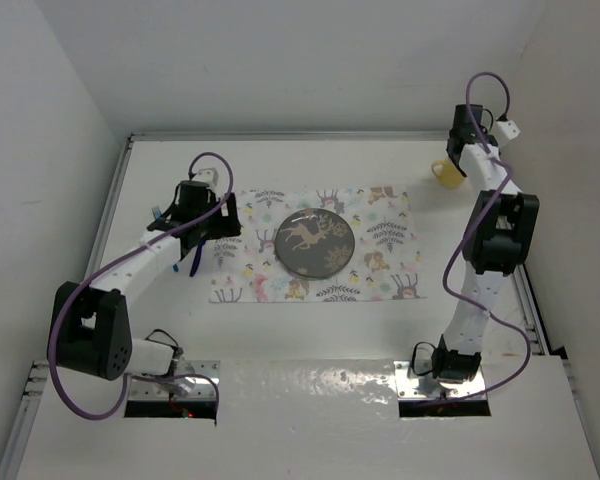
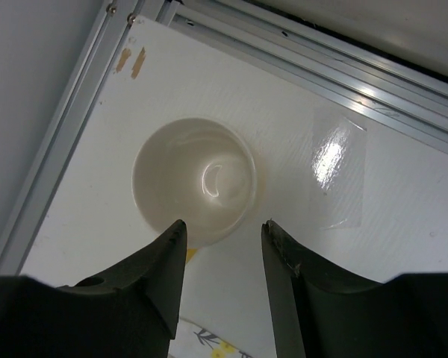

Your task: Set the dinner table for one person

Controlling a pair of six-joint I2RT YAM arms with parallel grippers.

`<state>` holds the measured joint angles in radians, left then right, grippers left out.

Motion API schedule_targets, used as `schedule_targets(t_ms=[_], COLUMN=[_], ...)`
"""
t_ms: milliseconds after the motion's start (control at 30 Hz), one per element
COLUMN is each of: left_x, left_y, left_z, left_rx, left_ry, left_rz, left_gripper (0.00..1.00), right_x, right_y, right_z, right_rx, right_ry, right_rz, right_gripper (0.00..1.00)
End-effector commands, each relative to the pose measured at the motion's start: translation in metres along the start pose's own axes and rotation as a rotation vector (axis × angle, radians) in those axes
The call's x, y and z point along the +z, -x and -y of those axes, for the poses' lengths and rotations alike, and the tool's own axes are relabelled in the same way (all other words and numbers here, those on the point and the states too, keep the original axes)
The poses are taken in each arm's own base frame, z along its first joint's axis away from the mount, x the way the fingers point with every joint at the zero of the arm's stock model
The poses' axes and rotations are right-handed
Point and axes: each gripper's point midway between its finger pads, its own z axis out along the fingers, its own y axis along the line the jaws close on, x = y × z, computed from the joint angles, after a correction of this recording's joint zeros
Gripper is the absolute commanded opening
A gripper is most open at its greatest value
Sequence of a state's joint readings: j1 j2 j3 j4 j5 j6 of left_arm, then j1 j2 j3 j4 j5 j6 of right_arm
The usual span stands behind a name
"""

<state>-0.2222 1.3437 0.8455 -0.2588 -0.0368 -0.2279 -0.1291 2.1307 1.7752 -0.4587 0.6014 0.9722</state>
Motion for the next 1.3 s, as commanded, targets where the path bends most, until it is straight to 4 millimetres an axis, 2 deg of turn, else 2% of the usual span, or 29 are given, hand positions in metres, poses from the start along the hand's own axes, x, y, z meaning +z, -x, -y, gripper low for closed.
schedule_targets(t_ms=[0,200,400,700,833,967,1033,1200,1267], left_x=[-0.003,-0.002,-0.001,-0.001,0.000,0.000,0.000,0.000,0.001], left_y=[0.023,0.022,0.021,0.021,0.021,0.021,0.021,0.021,0.022], left_z=[0.007,0.006,0.004,0.002,0.003,0.001,0.001,0.002,0.003], left_rx=[0.018,0.019,0.024,0.025,0.026,0.027,0.027,0.027,0.028], left_ry=[-0.017,-0.011,-0.004,0.006,0.007,0.012,0.014,0.010,0.006], left_rz=[0.061,0.057,0.054,0.054,0.052,0.051,0.051,0.052,0.052], left_gripper=[0.82,0.82,0.82,0.82,0.82,0.82,0.82,0.82,0.82], right_x=[-0.016,0.005,0.021,0.032,0.038,0.042,0.042,0.039,0.035], right_y=[0.037,0.040,0.023,0.007,0.000,-0.006,-0.006,0.004,0.009], right_z=[-0.010,-0.007,-0.004,0.005,0.004,0.001,-0.001,-0.007,-0.009], right_rx=[0.111,0.163,0.172,0.154,0.154,0.147,0.140,0.112,0.083], right_ry=[0.035,0.013,-0.004,-0.036,-0.028,-0.016,-0.001,0.022,0.034], right_rz=[0.050,0.032,-0.022,-0.059,-0.080,-0.096,-0.099,-0.084,-0.075], right_gripper=[0.45,0.46,0.45,0.45,0.42,0.29,0.19,0.00,0.00])
